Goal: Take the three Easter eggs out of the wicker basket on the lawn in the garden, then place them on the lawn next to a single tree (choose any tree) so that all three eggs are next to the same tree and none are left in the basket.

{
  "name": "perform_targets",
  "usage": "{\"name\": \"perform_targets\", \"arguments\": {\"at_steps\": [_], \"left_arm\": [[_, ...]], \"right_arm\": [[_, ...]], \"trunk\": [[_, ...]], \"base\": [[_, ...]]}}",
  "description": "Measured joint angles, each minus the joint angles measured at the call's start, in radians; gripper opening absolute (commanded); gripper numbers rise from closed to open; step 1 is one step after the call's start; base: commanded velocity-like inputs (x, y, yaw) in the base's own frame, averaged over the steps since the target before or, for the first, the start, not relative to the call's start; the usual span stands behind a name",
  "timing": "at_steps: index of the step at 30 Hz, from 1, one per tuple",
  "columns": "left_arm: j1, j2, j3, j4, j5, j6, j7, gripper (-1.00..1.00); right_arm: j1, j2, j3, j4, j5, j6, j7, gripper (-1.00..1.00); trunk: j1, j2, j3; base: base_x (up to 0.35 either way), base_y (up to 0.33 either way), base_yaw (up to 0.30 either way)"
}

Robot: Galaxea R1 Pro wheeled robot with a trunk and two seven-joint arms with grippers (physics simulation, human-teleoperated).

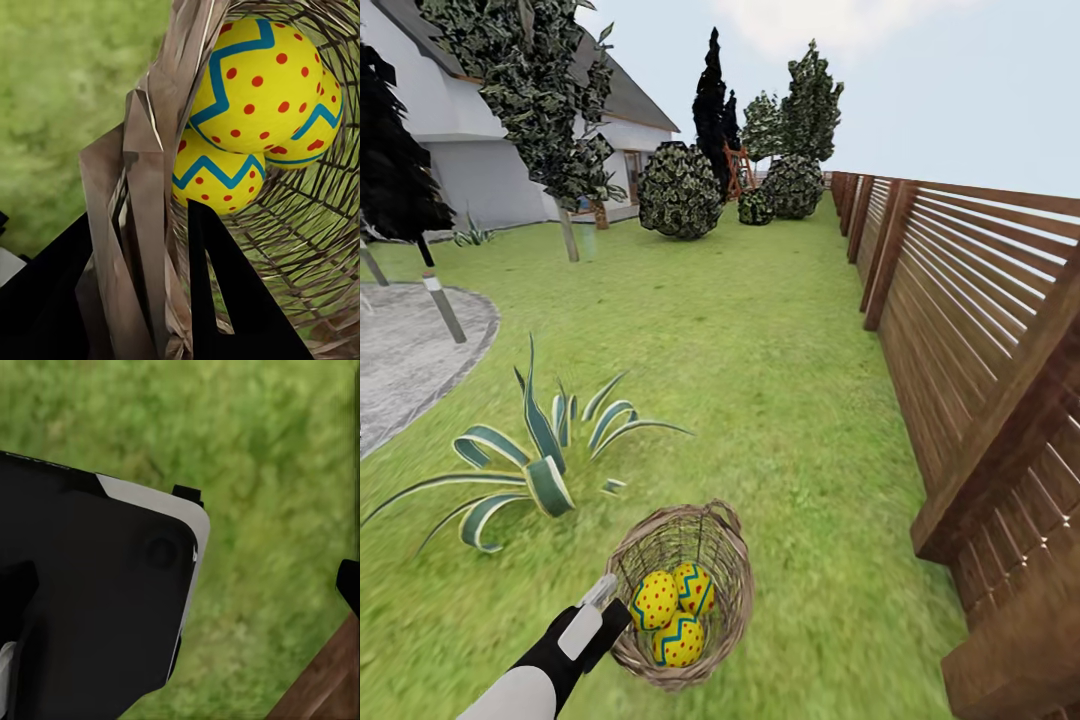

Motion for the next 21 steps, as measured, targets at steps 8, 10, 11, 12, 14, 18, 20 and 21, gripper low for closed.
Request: {"name": "perform_targets", "arguments": {"at_steps": [8,10,11,12,14,18,20,21], "left_arm": [[0.0,0.0,0.0,0.001,0.002,-0.001,0.0,-1.0],[0.0,0.0,0.0,0.001,0.002,0.0,0.0,-1.0],[0.0,0.0,0.0,0.001,0.006,-0.001,0.0,-1.0],[0.0,0.001,0.001,0.0,0.005,-0.001,0.0,-1.0],[0.0,0.0,-0.001,0.001,0.002,0.0,0.0,-1.0],[0.0,0.0,0.0,0.0,0.003,0.0,0.0,-1.0],[0.0,-0.001,0.0,0.001,0.002,0.0,0.0,-1.0],[0.0,-0.001,0.0,0.0,0.003,0.0,0.0,-1.0]], "right_arm": [[0.0,-0.003,0.0,0.0,-0.002,-0.002,0.002,1.0],[0.0,-0.003,0.0,0.0,-0.003,-0.002,0.002,1.0],[0.0,-0.003,0.0,0.0,-0.003,-0.002,0.002,1.0],[0.0,-0.002,0.0,0.0,-0.003,-0.002,0.002,1.0],[0.0,-0.002,0.0,0.0,-0.002,-0.002,0.002,1.0],[0.0,-0.002,0.0,0.0,-0.002,-0.002,0.002,1.0],[0.0,-0.002,0.0,0.0,-0.002,-0.002,0.002,1.0],[0.0,-0.002,0.0,0.0,-0.002,-0.002,0.002,1.0]], "trunk": [[0.0,0.0,0.0],[0.0,0.0,0.0],[0.0,0.0,0.0],[0.0,0.0,0.0],[0.0,0.0,0.0],[0.0,0.0,0.0],[0.0,0.0,0.0],[0.0,0.0,0.0]], "base": [[0.328,-0.094,-0.118],[0.328,-0.094,-0.239],[0.328,-0.094,-0.091],[0.328,-0.094,-0.037],[0.328,-0.094,-0.011],[0.328,-0.094,-0.001],[0.328,-0.094,0.0],[0.328,-0.094,0.0]]}}
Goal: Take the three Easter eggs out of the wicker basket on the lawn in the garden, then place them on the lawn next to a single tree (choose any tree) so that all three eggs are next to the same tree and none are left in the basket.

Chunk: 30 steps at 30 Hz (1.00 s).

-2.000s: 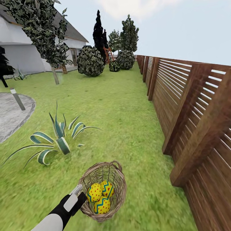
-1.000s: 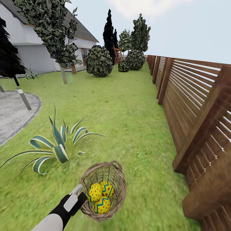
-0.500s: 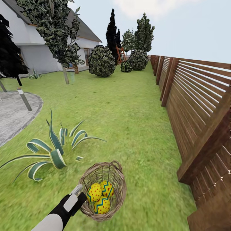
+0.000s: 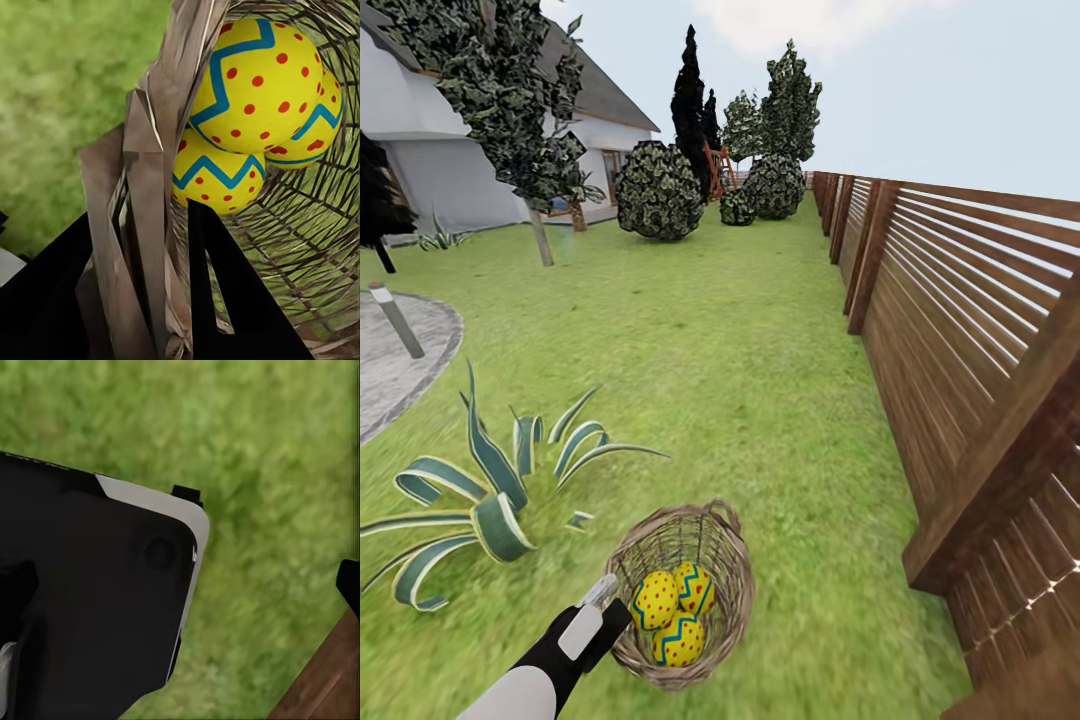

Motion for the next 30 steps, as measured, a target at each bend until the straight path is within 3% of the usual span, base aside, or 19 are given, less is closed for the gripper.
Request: {"name": "perform_targets", "arguments": {"at_steps": [30], "left_arm": [[0.0,0.0,0.0,0.0,-0.001,0.0,0.0,-1.0]], "right_arm": [[0.0,-0.002,0.0,0.0,0.002,0.0,0.0,1.0]], "trunk": [[0.0,0.0,0.0]], "base": [[0.328,-0.094,0.0]]}}
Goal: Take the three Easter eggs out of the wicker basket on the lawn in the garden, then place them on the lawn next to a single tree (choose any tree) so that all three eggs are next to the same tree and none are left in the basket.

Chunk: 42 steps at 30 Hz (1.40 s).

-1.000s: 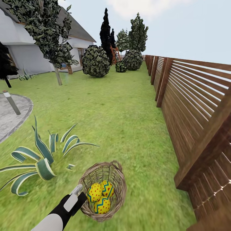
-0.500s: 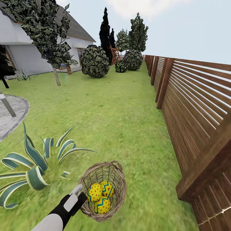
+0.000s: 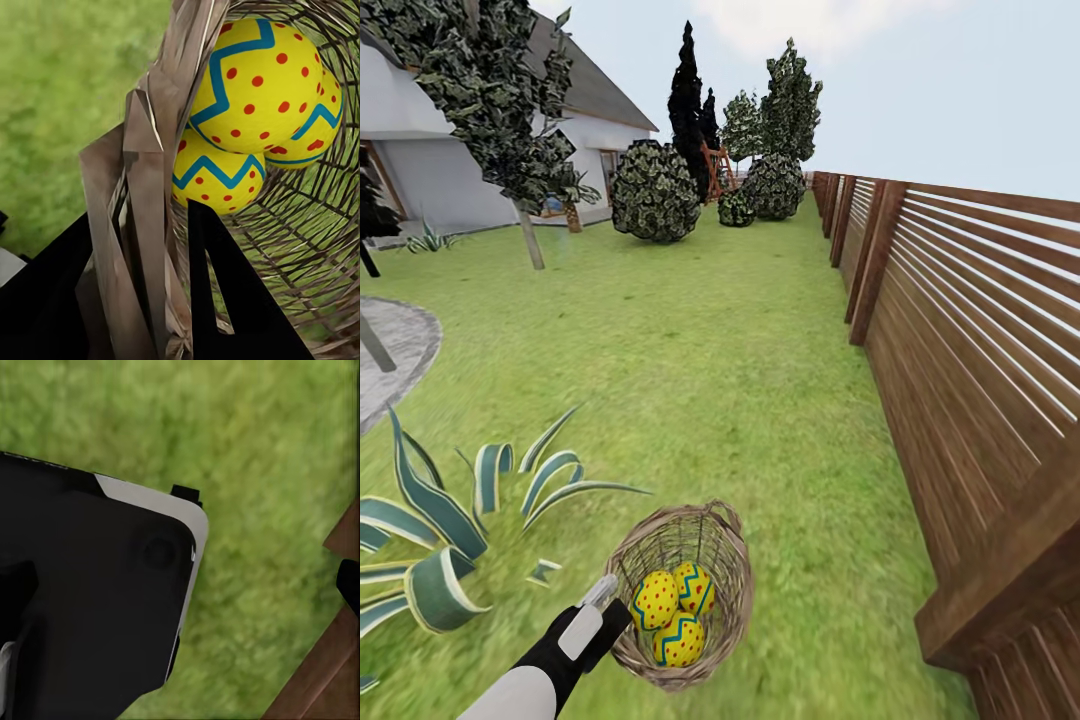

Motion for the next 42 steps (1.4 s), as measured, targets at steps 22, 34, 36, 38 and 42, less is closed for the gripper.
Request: {"name": "perform_targets", "arguments": {"at_steps": [22,34,36,38,42], "left_arm": [[0.0,0.0,0.0,0.0,0.001,0.0,0.0,-1.0],[0.0,0.0,0.0,0.0,-0.006,0.0,0.0,-1.0],[0.0,0.0,0.0,0.0,0.002,0.0,0.0,-1.0],[0.0,0.0,-0.001,0.0,-0.001,0.0,0.0,-1.0],[0.0,0.0,0.0,0.001,0.001,0.0,0.0,-1.0]], "right_arm": [[0.0,0.0,0.0,0.0,0.0,0.0,0.0,1.0],[0.0,0.003,0.0,-0.001,0.0,0.0,0.0,1.0],[0.0,0.002,0.0,-0.001,-0.001,0.0,0.0,1.0],[0.0,0.001,0.0,-0.001,0.0,0.0,0.0,1.0],[0.0,-0.002,0.0,0.0,0.0,0.0,0.0,1.0]], "trunk": [[0.0,0.0,0.0],[0.0,0.0,0.0],[0.0,0.0,0.0],[0.0,0.0,0.0],[0.0,0.0,0.0]], "base": [[0.328,-0.094,0.0],[0.328,-0.082,0.089],[0.328,-0.079,0.013],[0.328,-0.079,0.002],[0.328,-0.079,0.0]]}}
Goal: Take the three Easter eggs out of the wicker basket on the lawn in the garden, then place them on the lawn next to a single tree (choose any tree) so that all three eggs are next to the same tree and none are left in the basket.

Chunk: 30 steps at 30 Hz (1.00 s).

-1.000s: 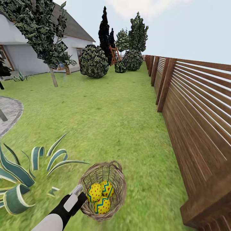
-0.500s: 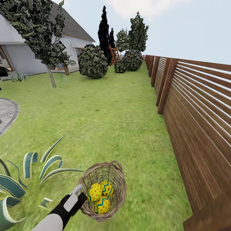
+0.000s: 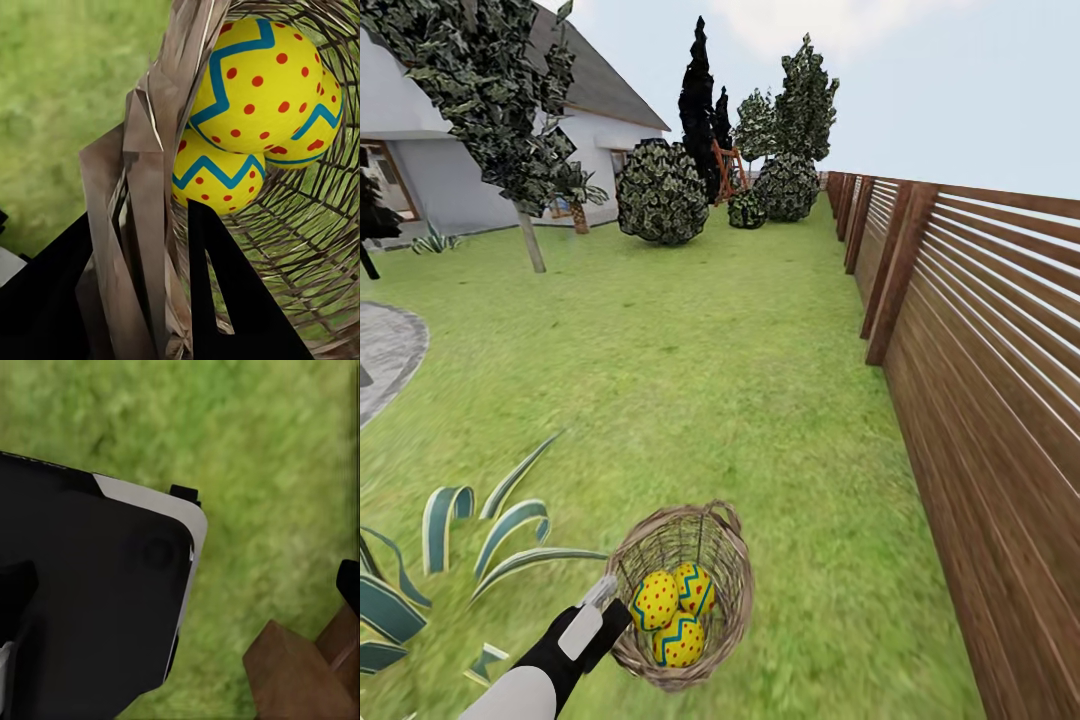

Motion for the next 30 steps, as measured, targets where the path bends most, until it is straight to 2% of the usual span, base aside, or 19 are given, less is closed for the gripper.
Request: {"name": "perform_targets", "arguments": {"at_steps": [22,30], "left_arm": [[0.0,0.0,0.0,-0.001,-0.001,0.0,0.0,-1.0],[0.0,0.0,0.0,0.0,0.0,0.0,0.0,-1.0]], "right_arm": [[0.0,0.004,0.0,-0.006,0.005,-0.001,-0.002,1.0],[0.0,0.005,0.0,-0.006,0.005,0.0,-0.002,1.0]], "trunk": [[0.0,0.0,0.0],[0.0,0.0,0.0]], "base": [[0.328,-0.079,0.032],[0.328,-0.079,0.215]]}}
